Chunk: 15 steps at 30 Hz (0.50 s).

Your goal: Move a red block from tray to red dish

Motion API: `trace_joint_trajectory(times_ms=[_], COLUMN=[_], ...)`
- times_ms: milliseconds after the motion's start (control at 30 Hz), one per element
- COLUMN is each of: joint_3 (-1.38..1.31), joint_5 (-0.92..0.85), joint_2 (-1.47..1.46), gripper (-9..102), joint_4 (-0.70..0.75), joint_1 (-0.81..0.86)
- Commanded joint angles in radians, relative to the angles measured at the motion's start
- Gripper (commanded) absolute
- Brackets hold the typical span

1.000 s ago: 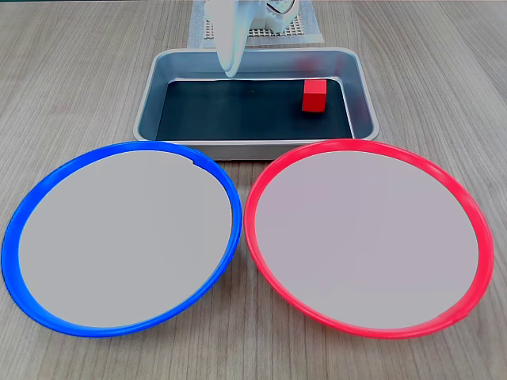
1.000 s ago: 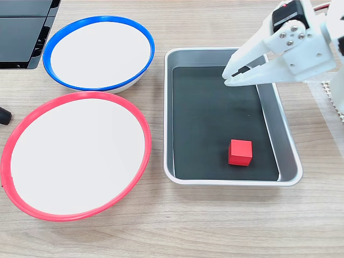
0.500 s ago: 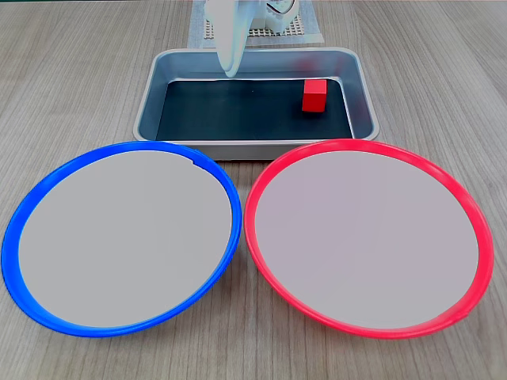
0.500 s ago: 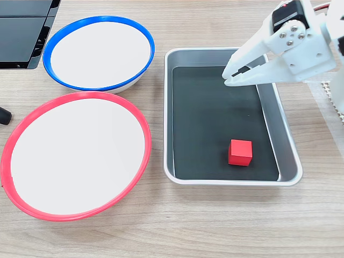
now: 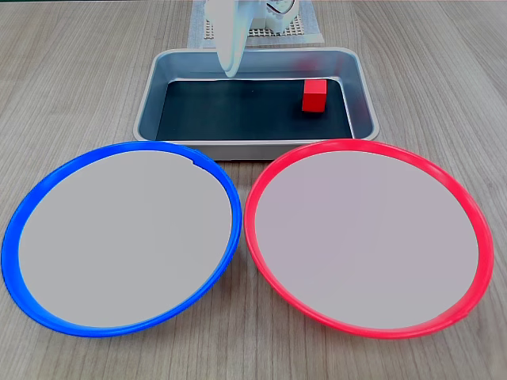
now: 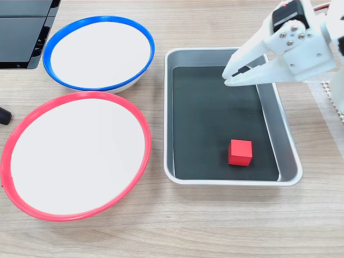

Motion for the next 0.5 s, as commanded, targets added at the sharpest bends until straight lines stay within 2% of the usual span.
trace_joint_trajectory(times_ms=[0,267,367,467], joint_3=[0.002,0.000,-0.078,-0.275], joint_5=[0.005,-0.017,-0.225,-0.440], joint_2=[0.025,0.025,-0.040,-0.258], gripper=[0,0,0,0], joint_4=[0.000,-0.005,-0.060,-0.074], joint_1=[0.006,-0.012,-0.026,-0.035])
